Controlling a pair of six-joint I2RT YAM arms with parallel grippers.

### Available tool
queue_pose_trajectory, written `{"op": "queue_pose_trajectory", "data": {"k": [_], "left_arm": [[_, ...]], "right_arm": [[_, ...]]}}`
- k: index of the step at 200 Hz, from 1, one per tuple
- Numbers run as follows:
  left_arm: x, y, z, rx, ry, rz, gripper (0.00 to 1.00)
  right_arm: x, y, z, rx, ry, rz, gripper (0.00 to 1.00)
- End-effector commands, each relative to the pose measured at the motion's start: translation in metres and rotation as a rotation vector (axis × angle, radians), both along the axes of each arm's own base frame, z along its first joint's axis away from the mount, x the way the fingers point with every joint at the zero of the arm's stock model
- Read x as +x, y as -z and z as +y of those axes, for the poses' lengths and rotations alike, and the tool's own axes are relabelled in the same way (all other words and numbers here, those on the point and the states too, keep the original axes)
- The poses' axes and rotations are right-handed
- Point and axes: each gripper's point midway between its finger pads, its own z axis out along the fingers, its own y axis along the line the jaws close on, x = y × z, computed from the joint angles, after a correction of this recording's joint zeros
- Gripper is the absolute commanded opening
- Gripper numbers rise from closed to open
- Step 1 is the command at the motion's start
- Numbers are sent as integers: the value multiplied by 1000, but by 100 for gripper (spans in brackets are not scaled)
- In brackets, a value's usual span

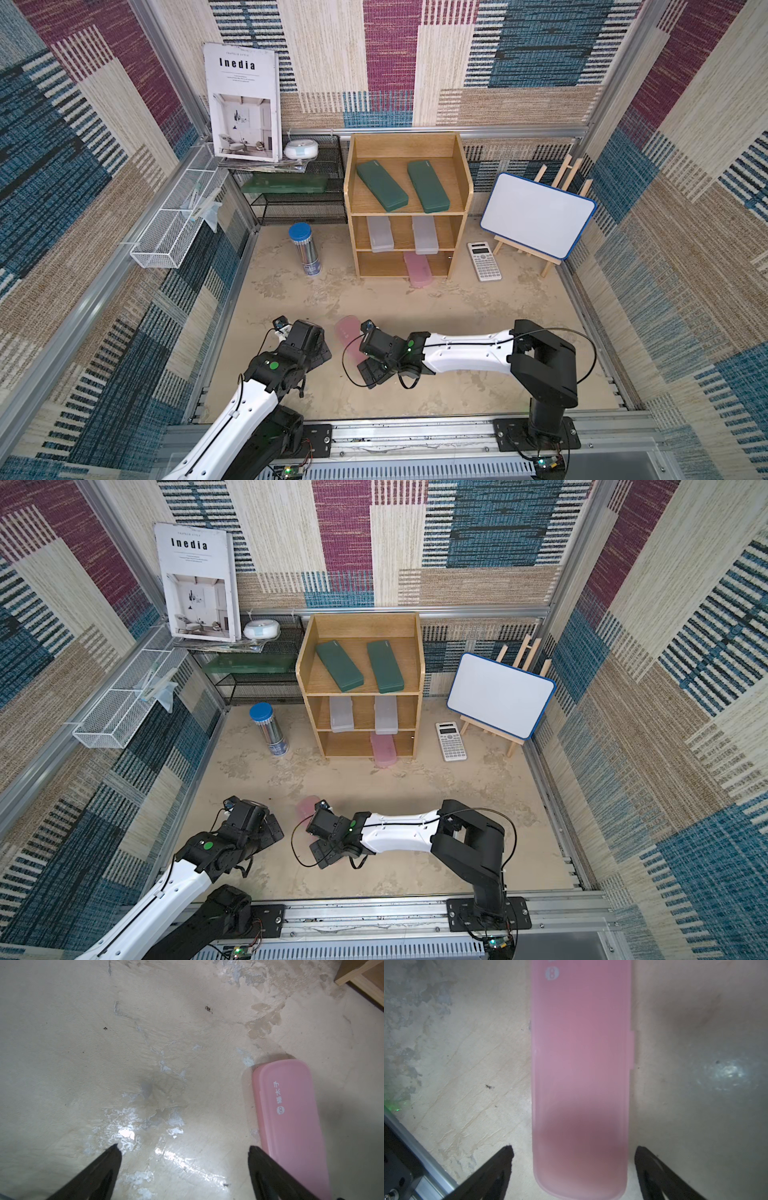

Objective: Place the pencil cases on the shelf according to color
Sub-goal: Pick up the pencil case from the center of the board.

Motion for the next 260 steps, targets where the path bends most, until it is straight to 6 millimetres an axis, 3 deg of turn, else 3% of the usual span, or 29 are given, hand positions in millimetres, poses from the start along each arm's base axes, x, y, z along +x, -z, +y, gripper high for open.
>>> {"op": "queue_pose_trajectory", "data": {"k": [1,39,87,130,172,222,260], "left_arm": [[1,-2,0,-3,8,-13,99],[-1,-9,5,-17,-22,-50,99],[-2,-15,9,-18,-43,-86,99],[-3,-13,10,-12,-49,-75,99],[-2,-17,8,-29,-46,-85,99],[3,-20,-1,-67,-26,-90,99],[11,-20,-8,-86,-9,-90,99]], "right_arm": [[-5,6,0,-36,-20,12,96],[0,22,-12,-143,22,-10,95],[-7,37,-14,-168,23,4,93],[-4,41,-32,-189,106,-16,86],[6,16,-45,-139,184,-85,74],[29,-28,-58,-43,301,-209,71],[56,-50,-62,9,366,-265,70]]}}
